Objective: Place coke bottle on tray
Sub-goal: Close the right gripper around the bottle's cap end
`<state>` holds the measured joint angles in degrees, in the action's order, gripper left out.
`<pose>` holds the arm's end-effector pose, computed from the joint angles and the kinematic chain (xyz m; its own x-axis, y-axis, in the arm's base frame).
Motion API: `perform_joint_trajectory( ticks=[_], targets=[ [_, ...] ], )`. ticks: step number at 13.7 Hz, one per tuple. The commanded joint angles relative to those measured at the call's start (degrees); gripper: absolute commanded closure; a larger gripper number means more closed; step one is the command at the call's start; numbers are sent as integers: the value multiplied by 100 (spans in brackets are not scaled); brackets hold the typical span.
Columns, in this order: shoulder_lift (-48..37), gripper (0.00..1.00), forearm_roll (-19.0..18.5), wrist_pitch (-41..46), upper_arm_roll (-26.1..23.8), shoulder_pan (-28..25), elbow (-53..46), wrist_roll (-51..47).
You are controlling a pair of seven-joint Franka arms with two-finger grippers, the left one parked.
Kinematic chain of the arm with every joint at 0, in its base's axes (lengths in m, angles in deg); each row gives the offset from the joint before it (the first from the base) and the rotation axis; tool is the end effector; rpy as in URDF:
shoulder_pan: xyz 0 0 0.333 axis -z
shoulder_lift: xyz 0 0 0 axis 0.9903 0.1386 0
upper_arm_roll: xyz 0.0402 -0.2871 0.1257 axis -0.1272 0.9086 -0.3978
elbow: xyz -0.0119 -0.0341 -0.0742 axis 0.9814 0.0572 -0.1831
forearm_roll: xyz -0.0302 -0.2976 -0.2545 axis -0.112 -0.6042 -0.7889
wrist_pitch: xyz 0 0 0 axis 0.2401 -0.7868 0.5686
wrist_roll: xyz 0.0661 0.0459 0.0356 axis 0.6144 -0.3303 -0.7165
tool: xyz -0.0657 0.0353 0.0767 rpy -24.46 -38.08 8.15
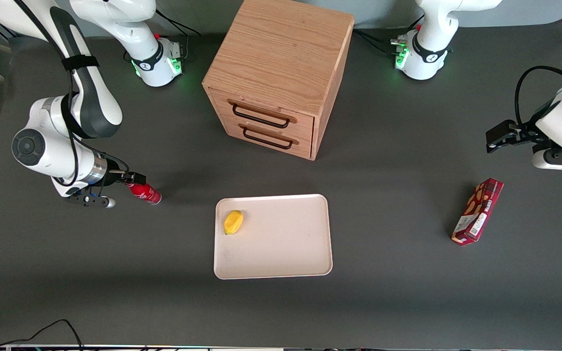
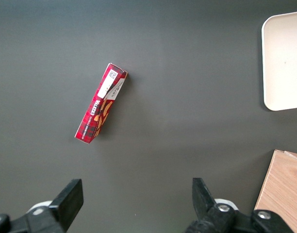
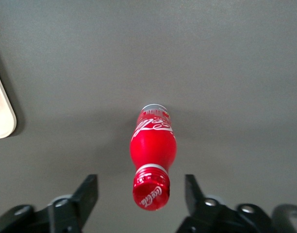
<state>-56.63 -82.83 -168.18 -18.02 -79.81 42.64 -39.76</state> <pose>0.5553 0.0423 0.3306 0.9754 -0.1716 -0.1382 -0.1758 -0.9842 -0.0185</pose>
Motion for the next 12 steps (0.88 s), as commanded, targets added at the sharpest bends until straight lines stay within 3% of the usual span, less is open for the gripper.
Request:
perform_joint_trajectory(
  ticks=[1,2,7,12],
  targets=[
    [-158,82,130,-102,-17,41,168,133],
    [-167,99,130,-102,-17,41,159,142],
    [-281,100,130,12,-35,-29,-95,151],
    [-247,100,96,1741,-420,-116,-2411,-173]
  ],
)
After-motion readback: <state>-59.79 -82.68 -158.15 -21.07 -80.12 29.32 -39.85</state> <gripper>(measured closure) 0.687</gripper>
